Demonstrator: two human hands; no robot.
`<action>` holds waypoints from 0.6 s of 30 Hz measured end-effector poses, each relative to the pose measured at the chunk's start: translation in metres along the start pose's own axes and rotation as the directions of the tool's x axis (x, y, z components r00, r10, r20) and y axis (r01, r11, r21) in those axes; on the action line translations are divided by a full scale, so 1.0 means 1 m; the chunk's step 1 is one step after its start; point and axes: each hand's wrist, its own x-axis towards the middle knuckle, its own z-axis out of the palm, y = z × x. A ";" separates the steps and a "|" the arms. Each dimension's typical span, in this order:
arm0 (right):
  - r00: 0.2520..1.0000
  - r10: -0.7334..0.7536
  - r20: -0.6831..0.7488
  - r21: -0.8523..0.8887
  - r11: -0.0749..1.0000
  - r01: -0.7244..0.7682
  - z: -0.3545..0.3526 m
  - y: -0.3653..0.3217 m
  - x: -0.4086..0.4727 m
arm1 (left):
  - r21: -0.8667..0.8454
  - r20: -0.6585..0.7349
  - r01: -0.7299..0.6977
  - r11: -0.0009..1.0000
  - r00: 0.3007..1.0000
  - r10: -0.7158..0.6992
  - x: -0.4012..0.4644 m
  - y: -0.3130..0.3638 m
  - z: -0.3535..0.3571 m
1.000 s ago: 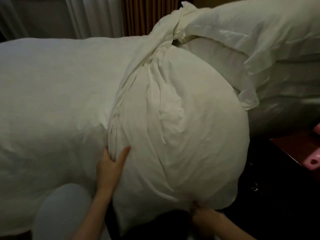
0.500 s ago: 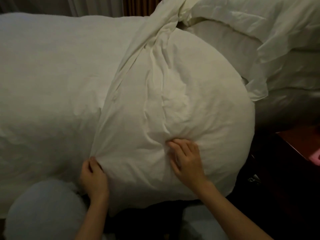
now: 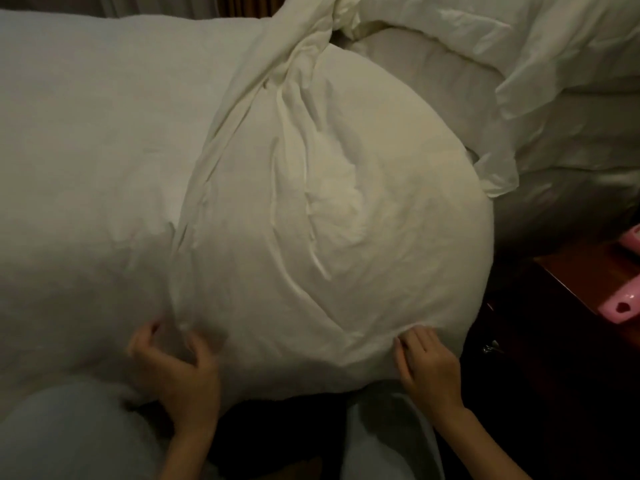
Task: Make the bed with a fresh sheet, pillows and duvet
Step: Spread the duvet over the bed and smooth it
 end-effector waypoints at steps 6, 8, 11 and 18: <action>0.912 -0.195 -0.361 0.136 0.956 0.258 -0.030 -0.111 0.149 | 0.092 0.217 -0.599 0.796 0.792 0.571 0.095 0.086 0.036; 0.949 -0.164 -0.268 0.103 0.975 0.198 -0.019 -0.146 0.197 | 0.186 0.344 -0.599 0.779 0.782 0.519 0.109 0.091 0.049; 0.992 -0.099 -0.081 0.080 0.991 0.105 0.000 -0.197 0.241 | 0.228 0.478 -0.579 0.783 0.767 0.429 0.118 0.086 0.049; 0.920 0.042 0.389 -0.079 0.997 -0.012 -0.019 -0.232 0.247 | 0.207 0.899 -0.518 0.830 0.435 0.048 0.168 0.113 0.015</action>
